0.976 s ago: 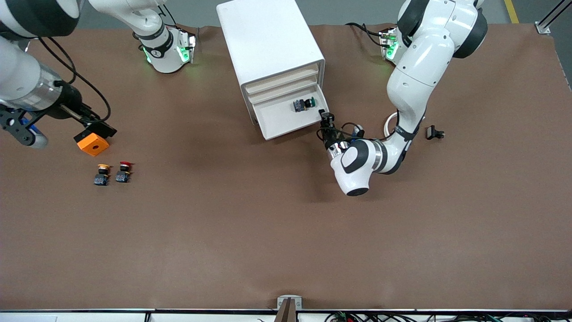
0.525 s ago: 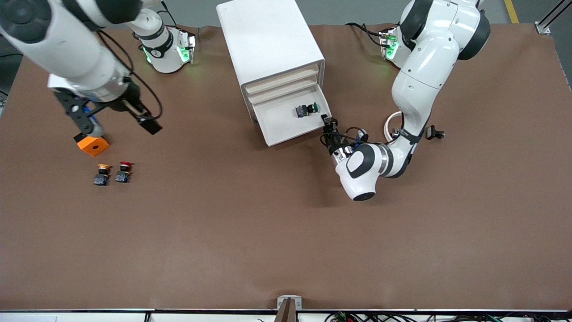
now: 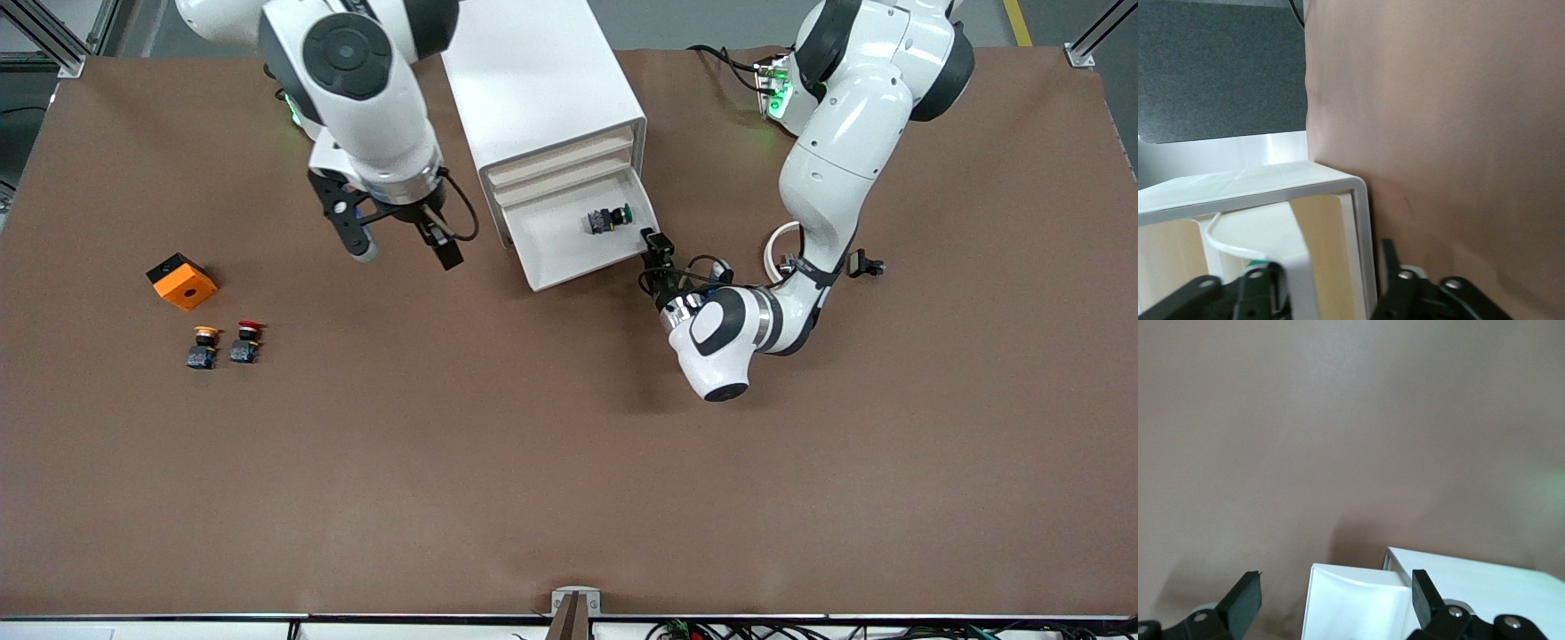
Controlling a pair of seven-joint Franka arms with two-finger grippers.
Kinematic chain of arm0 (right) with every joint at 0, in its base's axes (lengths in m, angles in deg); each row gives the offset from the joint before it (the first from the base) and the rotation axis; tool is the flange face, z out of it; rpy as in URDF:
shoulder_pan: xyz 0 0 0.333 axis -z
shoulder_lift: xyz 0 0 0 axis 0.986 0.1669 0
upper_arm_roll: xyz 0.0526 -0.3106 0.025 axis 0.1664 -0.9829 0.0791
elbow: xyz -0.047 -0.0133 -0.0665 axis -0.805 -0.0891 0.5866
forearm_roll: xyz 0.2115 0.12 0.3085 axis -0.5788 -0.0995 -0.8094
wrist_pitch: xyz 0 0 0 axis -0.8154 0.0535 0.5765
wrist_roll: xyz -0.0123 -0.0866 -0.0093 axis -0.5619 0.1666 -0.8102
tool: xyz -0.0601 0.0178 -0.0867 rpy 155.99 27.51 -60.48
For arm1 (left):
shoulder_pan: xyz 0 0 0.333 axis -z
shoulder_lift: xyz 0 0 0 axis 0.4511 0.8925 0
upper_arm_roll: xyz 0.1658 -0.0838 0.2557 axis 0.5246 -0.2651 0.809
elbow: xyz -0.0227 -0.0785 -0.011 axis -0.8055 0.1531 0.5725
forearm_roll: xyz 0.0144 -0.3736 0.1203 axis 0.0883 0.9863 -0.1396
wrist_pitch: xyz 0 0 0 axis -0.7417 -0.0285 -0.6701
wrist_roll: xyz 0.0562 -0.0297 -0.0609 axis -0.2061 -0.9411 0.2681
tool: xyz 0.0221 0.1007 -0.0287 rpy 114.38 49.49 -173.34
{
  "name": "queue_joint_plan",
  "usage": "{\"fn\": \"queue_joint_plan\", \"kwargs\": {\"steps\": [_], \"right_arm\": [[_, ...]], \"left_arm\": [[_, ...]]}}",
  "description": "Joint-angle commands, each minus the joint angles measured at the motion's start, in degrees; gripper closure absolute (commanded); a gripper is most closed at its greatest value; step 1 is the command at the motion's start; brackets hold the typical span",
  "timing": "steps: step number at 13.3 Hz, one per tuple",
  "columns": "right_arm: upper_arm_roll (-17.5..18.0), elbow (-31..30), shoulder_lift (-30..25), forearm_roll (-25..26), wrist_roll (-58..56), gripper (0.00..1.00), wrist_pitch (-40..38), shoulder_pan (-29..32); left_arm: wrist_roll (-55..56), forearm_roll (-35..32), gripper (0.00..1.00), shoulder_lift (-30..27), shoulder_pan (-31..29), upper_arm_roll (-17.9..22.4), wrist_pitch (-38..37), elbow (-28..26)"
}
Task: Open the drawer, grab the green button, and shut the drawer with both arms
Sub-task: 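Reach the right gripper into the open drawer toward the green button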
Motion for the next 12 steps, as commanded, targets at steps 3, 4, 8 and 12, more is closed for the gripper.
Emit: {"fn": "queue_joint_plan", "kwargs": {"steps": [3,4,8,12], "right_arm": [[-0.72,3.18,4.98,-0.29,10.31,0.00,1.60,-4.33],[-0.64,3.18,5.94,-1.17,11.90,0.00,2.75,-5.20],[-0.72,3.18,10.60,-7.15,15.77,0.00,5.48,-8.55],[-0.72,4.06,15.43,-9.33,19.56,0.00,8.55,-11.62]], "left_arm": [[-0.19,-0.62,0.00,1.16,0.02,0.20,0.33,1.80],[-0.19,-0.45,0.00,0.98,-0.07,0.12,0.33,1.80],[0.16,0.69,0.00,0.28,-0.16,-0.50,-0.46,1.80],[0.25,0.87,0.00,-0.16,-0.51,-0.50,-2.56,1.80]]}}
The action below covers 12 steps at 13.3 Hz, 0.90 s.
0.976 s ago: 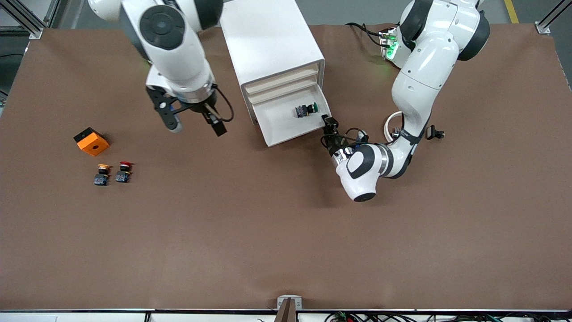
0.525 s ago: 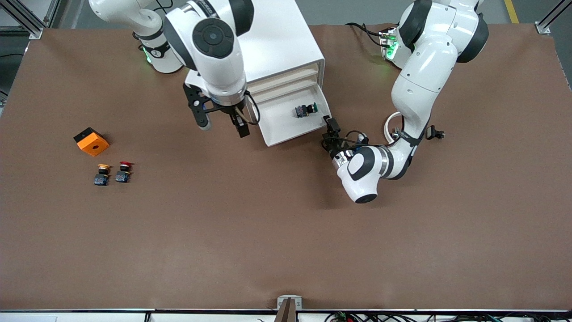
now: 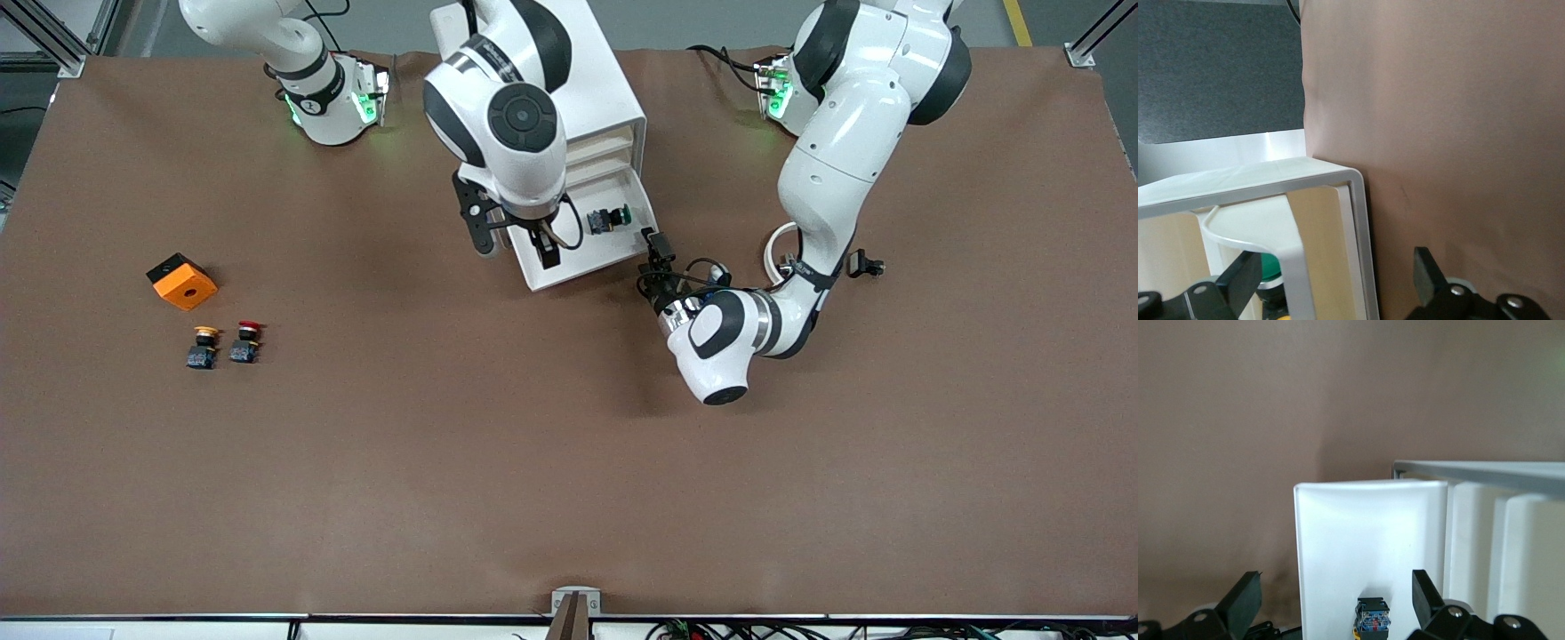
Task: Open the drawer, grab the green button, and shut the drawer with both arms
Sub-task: 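Reach the right gripper into the open drawer toward the green button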
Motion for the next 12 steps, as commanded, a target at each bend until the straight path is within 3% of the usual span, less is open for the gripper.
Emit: {"fn": "queue_joint_plan", "kwargs": {"steps": [1,5,12], "right_arm": [[-0.69,2.49,3.60,-2.85,2.04,0.00,0.87,-1.70],[-0.69,3.98,7.03,-6.80,2.13,0.00,3.15,-2.49],[2.03,6.79,13.00,-7.25,1.51,0.00,5.09,-3.20]], "left_arm": [[0.26,0.64,0.00,-1.13,-0.90,-0.12,-2.08,0.10],[0.18,1.17,0.00,-3.41,-2.66,-0.47,-4.80,0.10],[-8.41,-2.25,0.00,-10.09,-5.47,-0.38,-6.74,-0.16]]}}
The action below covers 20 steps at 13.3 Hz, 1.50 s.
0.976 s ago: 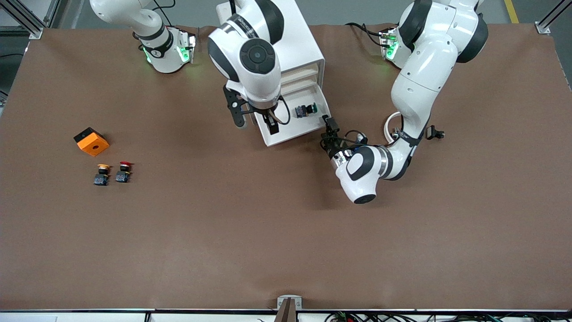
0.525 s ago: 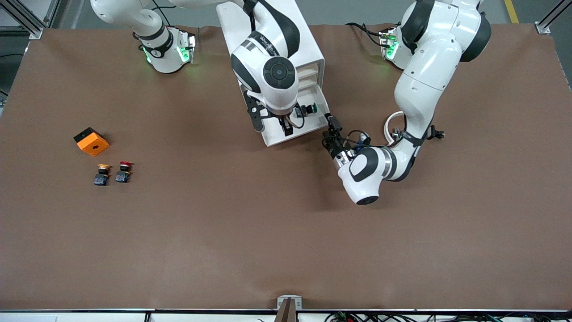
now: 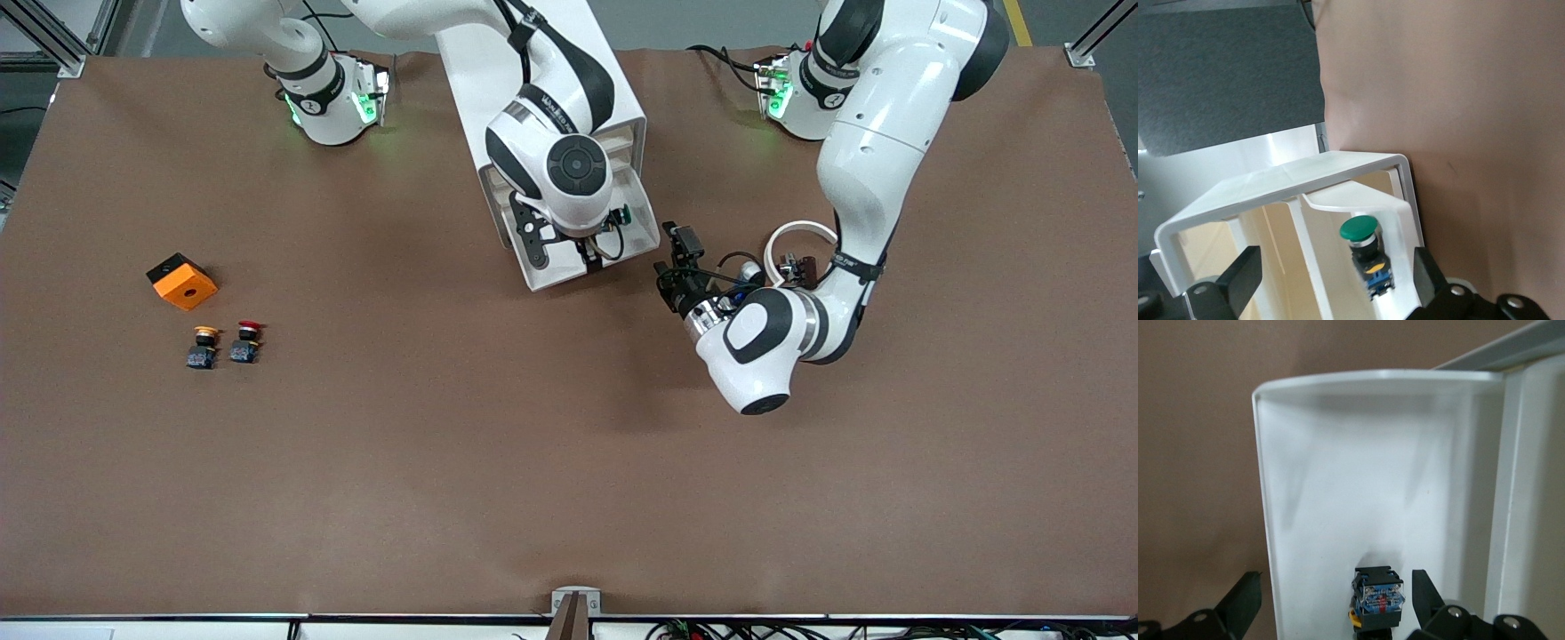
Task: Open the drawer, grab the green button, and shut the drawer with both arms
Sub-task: 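Grasp the green button with the right gripper while the left gripper withdraws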
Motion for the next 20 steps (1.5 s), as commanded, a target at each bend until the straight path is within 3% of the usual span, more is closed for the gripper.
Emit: {"fn": "queue_joint_plan", "kwargs": {"steps": [1,6,9,11,15,20], "right_arm": [[1.32,3.11,3.07,-1.02,0.25,0.00,-0.41,0.09],[1.68,3.20,3.07,-3.75,-0.72,0.00,-0.77,-1.31],[1.59,3.03,3.07,-3.31,-1.59,0.00,-0.85,-2.97],[1.59,2.94,3.16,-3.22,-2.30,0.00,-0.85,-3.16],[1.50,2.94,4.56,-1.55,-2.21,0.00,-0.59,-4.39],[1.41,2.85,5.44,-1.46,-2.13,0.00,-0.50,-4.57]], "left_arm": [[-6.20,-3.70,0.00,-3.32,-1.44,-0.25,-0.60,-1.22],[-24.99,-13.62,0.00,-5.43,-5.13,-0.16,2.20,-1.74],[-40.02,-20.84,0.00,-8.32,-7.50,-0.16,7.55,-5.34],[-49.07,-23.66,0.00,-12.53,-9.78,-0.16,12.99,-10.07],[-69.46,-25.95,0.00,-24.05,-14.61,0.45,28.28,-24.75],[-88.20,-31.04,0.00,-32.76,-21.03,0.28,36.38,-32.15]]}}
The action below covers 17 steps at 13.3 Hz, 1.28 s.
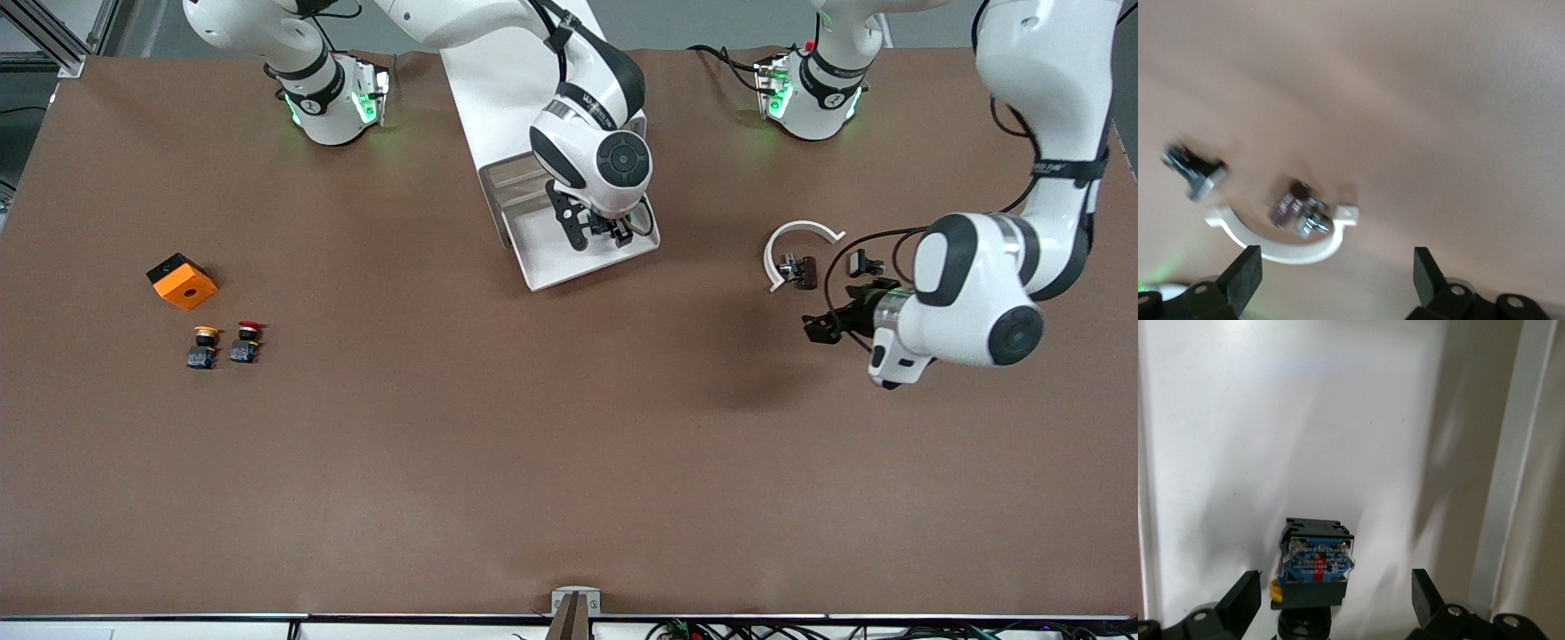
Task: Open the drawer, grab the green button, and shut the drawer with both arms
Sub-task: 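Grasp the green button with the right gripper while the left gripper withdraws, then lift the green button out of the drawer with the right gripper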
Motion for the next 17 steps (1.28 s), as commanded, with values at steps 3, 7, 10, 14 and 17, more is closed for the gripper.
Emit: {"fn": "queue_joint_plan", "kwargs": {"steps": [3,7,10,14,17], "right_arm": [[-0.55,0.97,0.52,0.90,-0.36,0.00,-0.37,-0.52],[-0.81,1.06,0.17,1.08,-0.10,0.42,-0.45,-0.08],[-0.90,1.32,0.08,1.17,0.17,1.00,-0.45,0.18],[-1.08,4.74,-0.45,1.25,0.08,1.00,-2.11,2.20],[-1.08,9.74,-0.54,1.43,-0.18,1.00,-7.90,5.62]], "left_arm": [[-16.21,-3.55,0.00,-11.89,-5.18,-0.66,10.97,-10.16],[-19.76,-3.64,0.00,-19.72,-7.65,-0.66,11.43,-10.53],[-23.00,-3.55,0.00,-24.21,-9.31,-0.48,11.34,-9.74],[-27.22,-3.64,0.00,-25.45,-9.93,-0.22,4.06,-4.31],[-28.72,-3.64,0.00,-28.17,-9.85,-0.74,3.61,-3.50]]}}
